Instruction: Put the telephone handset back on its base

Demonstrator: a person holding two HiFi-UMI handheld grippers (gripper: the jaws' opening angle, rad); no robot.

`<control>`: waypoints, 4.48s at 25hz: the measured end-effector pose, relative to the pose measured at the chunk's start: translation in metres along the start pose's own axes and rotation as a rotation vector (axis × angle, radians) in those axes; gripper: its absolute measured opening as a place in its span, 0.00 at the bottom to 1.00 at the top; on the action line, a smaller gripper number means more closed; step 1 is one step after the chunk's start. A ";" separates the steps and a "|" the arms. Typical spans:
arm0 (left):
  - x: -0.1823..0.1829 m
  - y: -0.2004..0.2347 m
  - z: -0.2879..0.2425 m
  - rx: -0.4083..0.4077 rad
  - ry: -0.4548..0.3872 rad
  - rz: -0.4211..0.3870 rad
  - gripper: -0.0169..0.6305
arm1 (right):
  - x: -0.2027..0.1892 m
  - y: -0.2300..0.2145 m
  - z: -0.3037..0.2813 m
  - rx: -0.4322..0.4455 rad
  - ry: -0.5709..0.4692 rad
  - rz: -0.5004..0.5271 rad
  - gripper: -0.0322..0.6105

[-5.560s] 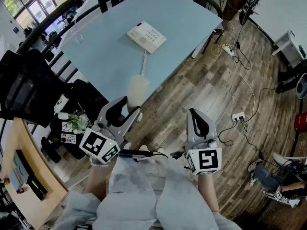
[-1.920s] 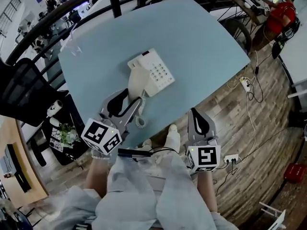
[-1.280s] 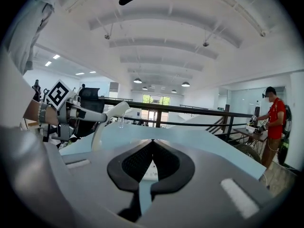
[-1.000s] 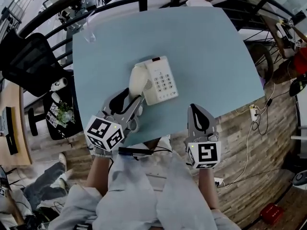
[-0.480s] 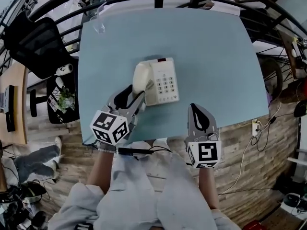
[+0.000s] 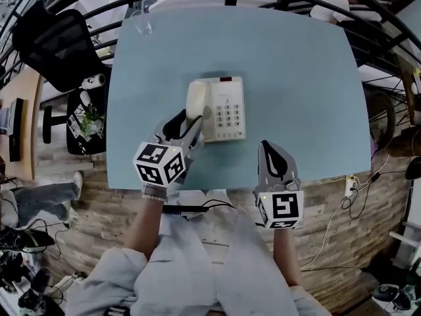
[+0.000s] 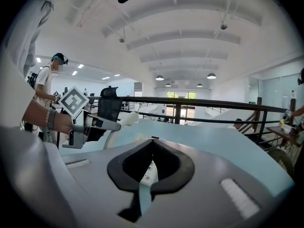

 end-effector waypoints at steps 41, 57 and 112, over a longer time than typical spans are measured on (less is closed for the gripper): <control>-0.053 0.034 -0.060 0.335 0.109 0.102 0.32 | -0.023 -0.021 -0.008 0.039 0.055 -0.009 0.06; -0.056 0.032 -0.066 0.395 0.081 0.121 0.32 | -0.024 -0.015 -0.007 0.044 0.059 -0.009 0.06; 0.053 -0.050 0.062 -0.068 -0.218 -0.455 0.03 | 0.036 0.004 0.006 0.071 -0.095 0.079 0.06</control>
Point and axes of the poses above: the fingertips, and each gripper's own axes: z backward along the fingers, y to its left, x out of its top, the point moved 1 cm from there along z, backward along the fingers, and after that the axes turned 6 degrees about -y, right-handed, at the moved point
